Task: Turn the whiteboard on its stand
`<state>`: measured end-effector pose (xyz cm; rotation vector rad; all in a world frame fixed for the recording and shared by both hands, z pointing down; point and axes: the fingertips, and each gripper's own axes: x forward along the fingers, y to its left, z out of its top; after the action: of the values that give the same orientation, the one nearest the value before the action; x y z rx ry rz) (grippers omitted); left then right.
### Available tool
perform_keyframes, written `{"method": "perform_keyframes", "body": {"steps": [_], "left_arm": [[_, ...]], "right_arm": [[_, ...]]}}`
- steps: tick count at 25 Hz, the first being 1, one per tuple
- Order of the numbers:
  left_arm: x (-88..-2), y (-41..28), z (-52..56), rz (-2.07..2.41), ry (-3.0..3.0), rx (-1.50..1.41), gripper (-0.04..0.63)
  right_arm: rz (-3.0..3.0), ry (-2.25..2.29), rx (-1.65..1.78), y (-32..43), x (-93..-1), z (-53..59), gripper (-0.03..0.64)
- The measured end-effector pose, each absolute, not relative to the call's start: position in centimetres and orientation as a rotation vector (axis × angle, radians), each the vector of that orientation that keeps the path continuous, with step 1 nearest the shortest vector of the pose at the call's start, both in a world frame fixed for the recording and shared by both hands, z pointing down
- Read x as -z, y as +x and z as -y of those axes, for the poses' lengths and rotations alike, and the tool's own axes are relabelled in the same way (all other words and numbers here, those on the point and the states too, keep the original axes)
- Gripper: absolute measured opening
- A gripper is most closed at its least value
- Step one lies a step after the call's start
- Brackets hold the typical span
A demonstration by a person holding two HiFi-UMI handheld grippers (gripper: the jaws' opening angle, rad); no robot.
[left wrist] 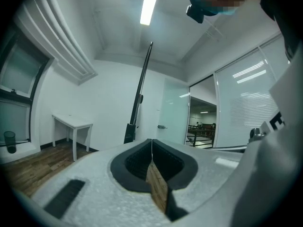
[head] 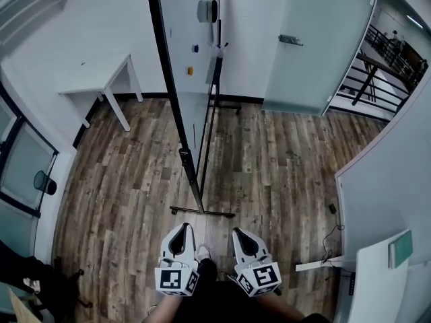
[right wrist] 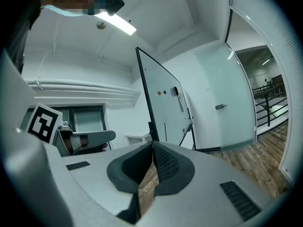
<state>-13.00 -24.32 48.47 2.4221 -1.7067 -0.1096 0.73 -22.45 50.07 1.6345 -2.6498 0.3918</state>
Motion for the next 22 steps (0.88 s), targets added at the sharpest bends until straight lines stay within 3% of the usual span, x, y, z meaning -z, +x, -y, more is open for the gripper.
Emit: {"method": "perform_keyframes", "body": {"steps": [22], "left_arm": [[-51.7,-15.2,39.4,1.591,2.493,0.005,0.032]], "right_arm": [[2.57,1.743,-0.406,-2.2,-50.5,36.1,0.014]]}}
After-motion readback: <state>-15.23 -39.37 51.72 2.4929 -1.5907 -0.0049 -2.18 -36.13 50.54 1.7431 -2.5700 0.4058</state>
